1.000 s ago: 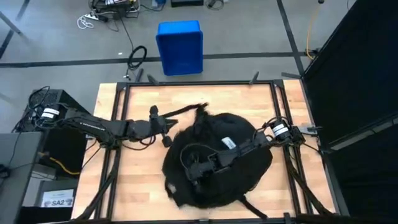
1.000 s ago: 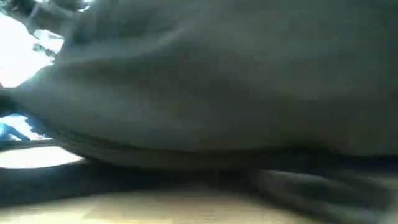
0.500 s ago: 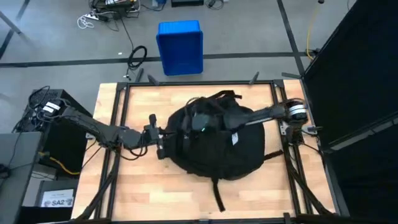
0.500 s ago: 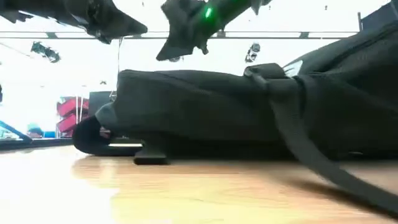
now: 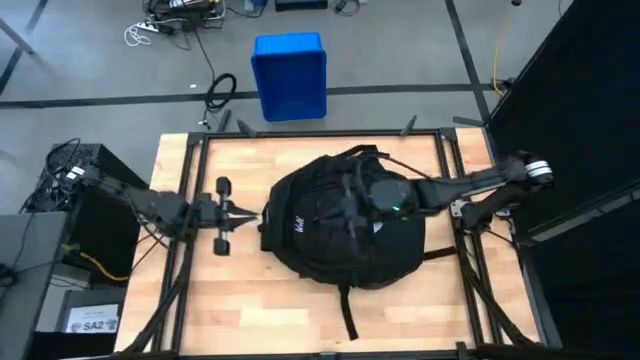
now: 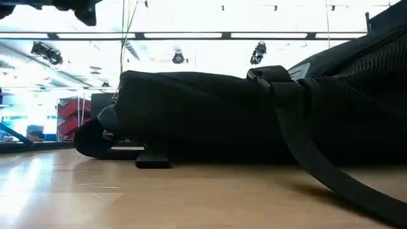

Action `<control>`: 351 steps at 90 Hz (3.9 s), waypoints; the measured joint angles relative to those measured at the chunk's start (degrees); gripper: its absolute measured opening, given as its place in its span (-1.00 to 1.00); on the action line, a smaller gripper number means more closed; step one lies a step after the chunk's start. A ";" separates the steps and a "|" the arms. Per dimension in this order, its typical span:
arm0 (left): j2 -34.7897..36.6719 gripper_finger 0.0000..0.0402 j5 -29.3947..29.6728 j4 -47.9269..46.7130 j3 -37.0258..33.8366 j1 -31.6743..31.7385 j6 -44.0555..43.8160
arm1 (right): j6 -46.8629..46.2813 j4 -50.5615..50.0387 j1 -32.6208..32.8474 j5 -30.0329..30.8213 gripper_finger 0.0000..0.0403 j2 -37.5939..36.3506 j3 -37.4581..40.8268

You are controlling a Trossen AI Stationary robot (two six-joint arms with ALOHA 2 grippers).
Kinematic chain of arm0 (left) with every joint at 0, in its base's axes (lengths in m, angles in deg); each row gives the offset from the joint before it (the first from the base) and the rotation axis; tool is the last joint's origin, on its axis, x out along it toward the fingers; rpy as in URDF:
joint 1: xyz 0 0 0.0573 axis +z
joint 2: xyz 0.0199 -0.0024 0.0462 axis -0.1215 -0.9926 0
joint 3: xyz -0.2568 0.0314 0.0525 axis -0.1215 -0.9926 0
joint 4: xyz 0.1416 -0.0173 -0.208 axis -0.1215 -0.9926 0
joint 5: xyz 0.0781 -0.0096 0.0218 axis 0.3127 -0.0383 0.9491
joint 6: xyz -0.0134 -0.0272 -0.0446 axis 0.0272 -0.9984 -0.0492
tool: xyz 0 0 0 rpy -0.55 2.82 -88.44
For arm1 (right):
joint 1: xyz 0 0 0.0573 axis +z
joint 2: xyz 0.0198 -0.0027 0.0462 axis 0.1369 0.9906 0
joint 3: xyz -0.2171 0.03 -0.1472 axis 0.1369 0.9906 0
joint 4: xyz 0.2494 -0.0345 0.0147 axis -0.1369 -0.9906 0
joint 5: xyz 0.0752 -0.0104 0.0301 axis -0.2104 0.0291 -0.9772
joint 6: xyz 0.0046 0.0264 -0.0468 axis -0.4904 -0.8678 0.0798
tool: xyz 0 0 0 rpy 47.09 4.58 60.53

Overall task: Unpack backpack
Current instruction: Return to Home Position

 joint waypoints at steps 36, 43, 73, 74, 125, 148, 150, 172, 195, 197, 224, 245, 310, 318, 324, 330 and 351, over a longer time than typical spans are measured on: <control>26.36 -1.00 5.78 -10.56 -10.16 0.34 2.19 | -1.63 42.54 -1.74 2.97 -0.99 -27.59 45.94; 24.27 -1.00 5.85 -6.34 -13.16 0.61 2.87 | -2.75 48.29 -2.85 0.66 -1.00 -30.58 51.92; 24.76 -1.00 2.66 2.15 -22.98 0.79 -1.82 | -3.44 60.17 -3.62 0.22 -1.00 -32.76 65.94; 24.79 -1.00 2.70 1.70 -22.98 0.81 -2.18 | -3.46 60.56 -3.63 0.21 -1.00 -32.77 66.22; 23.94 -1.00 2.88 0.47 -23.00 0.83 -4.74 | -3.36 61.62 -1.74 0.22 -0.95 -31.33 67.18; 23.94 -1.00 2.90 0.93 -23.00 0.83 -4.74 | -3.10 61.79 -1.74 0.16 -0.92 -31.33 67.18; 23.94 -1.00 2.90 0.93 -23.00 0.83 -4.74 | -3.10 61.79 -1.74 0.18 -0.92 -31.33 67.18; 23.94 -1.00 2.90 0.86 -23.02 0.83 -4.74 | -3.08 61.79 -1.74 0.14 -0.92 -31.33 67.20; 23.94 -1.00 2.90 0.82 -23.02 0.83 -4.74 | -3.06 61.84 -1.74 0.11 -0.97 -31.33 67.20; 23.94 -1.00 2.90 0.82 -23.02 0.83 -4.74 | -3.06 61.84 -1.74 0.11 -0.97 -31.33 67.20; 23.94 -1.00 2.90 0.80 -23.04 0.83 -4.74 | -3.03 61.86 -1.74 0.11 -0.95 -31.33 67.20; 23.94 -1.00 2.90 0.80 -23.04 0.83 -4.74 | -3.03 61.86 -1.74 0.11 -0.91 -31.33 67.20; 23.92 -1.00 2.90 0.80 -23.06 0.81 -4.74 | -3.02 61.88 -1.74 0.11 -0.98 -31.30 67.22; 23.92 -1.00 2.92 0.80 -23.06 0.83 -4.74 | -3.03 61.86 -1.74 0.11 -0.97 -31.30 67.22; 23.92 -1.00 2.92 0.80 -23.06 0.81 -4.74 | -3.03 61.88 -1.74 0.11 -0.96 -31.33 67.22; 23.92 -1.00 2.90 0.80 -23.06 0.83 -4.74 | -3.02 61.86 -1.74 0.11 -0.95 -31.30 67.22; 23.92 -1.00 2.91 0.80 -23.06 0.81 -4.74 | -3.01 61.86 -1.74 0.11 -0.91 -31.30 67.22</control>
